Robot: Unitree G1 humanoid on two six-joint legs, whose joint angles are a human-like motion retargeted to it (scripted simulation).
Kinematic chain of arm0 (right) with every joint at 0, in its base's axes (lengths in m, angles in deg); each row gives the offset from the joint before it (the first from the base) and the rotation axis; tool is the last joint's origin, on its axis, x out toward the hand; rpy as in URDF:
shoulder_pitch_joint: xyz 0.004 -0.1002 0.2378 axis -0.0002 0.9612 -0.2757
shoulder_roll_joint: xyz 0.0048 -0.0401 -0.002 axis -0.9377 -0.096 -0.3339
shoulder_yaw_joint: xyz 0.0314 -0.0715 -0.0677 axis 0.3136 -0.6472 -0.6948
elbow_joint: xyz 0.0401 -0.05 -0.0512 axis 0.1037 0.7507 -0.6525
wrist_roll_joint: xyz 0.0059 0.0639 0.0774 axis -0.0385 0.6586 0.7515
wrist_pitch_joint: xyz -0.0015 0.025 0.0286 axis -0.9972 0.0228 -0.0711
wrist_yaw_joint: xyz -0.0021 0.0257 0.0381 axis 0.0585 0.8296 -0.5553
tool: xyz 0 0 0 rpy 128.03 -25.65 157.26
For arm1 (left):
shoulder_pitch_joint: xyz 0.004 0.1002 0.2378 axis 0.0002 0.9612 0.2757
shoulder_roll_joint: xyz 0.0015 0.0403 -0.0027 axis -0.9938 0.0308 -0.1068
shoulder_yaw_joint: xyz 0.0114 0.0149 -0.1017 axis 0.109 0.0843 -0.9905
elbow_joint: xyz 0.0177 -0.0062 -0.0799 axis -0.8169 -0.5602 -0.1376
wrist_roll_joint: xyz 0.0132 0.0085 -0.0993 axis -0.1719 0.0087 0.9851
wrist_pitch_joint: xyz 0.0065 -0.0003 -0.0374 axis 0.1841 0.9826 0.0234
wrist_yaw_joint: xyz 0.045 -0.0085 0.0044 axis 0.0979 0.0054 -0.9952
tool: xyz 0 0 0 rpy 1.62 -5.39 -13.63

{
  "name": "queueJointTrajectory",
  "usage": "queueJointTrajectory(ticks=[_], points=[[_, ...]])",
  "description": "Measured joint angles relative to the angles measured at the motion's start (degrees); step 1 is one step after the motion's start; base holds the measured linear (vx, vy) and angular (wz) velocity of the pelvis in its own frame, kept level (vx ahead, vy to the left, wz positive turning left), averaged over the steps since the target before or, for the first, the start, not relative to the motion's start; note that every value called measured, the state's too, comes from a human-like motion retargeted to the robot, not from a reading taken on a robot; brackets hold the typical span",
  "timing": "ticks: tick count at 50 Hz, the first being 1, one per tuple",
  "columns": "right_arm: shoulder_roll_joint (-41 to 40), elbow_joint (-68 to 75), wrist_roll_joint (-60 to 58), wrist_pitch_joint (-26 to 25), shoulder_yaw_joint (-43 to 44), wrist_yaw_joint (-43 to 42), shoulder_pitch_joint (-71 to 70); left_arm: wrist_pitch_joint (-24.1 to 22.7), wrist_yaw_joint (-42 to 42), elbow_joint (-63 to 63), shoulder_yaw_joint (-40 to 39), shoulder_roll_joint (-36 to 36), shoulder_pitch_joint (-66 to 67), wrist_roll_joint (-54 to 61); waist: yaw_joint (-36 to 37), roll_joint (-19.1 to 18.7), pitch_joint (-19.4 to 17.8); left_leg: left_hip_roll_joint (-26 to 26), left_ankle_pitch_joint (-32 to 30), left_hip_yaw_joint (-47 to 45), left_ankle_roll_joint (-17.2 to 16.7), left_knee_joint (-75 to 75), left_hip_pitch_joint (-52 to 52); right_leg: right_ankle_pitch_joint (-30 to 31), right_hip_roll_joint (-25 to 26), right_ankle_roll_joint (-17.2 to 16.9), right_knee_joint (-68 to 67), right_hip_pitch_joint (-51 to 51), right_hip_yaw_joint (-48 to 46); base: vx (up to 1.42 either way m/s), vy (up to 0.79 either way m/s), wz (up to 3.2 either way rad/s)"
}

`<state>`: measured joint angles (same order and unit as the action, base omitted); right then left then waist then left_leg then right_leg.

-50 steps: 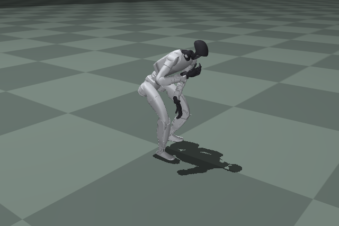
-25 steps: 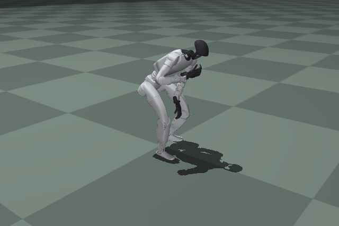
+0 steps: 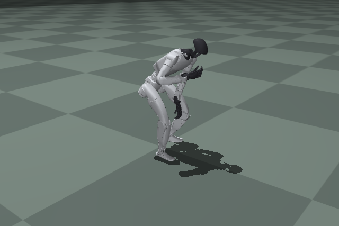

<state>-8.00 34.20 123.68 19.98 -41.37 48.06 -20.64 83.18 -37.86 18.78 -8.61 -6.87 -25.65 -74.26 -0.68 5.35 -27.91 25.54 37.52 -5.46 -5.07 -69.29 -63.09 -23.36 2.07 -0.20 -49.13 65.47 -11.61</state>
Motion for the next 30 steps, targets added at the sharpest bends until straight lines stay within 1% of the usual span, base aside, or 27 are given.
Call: queueJointTrajectory(ticks=[6, 15, 30], points=[[-0.2, 2.2, 0.4, 0.6, 0.2, -0.9, 0.8, -0.2, 1.7, -1.1, 1.7, 0.8, -0.4, -0.4, -0.6, -0.7, 1.1, -0.3, -0.1, 0.2, 0.0, 1.2, 1.3, -0.1, -0.2, 0.5, 0.7, -1.5, -0.3, 0.00, 0.00, 0.00], [-0.2, 6.3, 0.0, 1.4, 0.8, -2.4, 4.0, -0.7, 5.7, -1.5, 5.6, 2.9, -2.0, -2.0, -2.5, -2.5, 4.3, -1.1, -0.4, 0.4, 0.0, 4.3, 4.3, -0.1, -0.5, 1.4, 2.4, -4.8, -1.0, 0.01, 0.00, 0.07], [0.0, 16.0, -2.5, 2.9, 2.0, -4.2, 16.5, -2.3, 15.8, -1.4, 15.5, 8.0, -2.9, -8.3, -6.9, -7.9, 11.6, -3.3, -2.0, 1.2, -0.7, 12.9, 12.2, 0.2, -1.9, 2.4, 7.4, -13.6, -3.9, 0.06, -0.01, 0.29]])
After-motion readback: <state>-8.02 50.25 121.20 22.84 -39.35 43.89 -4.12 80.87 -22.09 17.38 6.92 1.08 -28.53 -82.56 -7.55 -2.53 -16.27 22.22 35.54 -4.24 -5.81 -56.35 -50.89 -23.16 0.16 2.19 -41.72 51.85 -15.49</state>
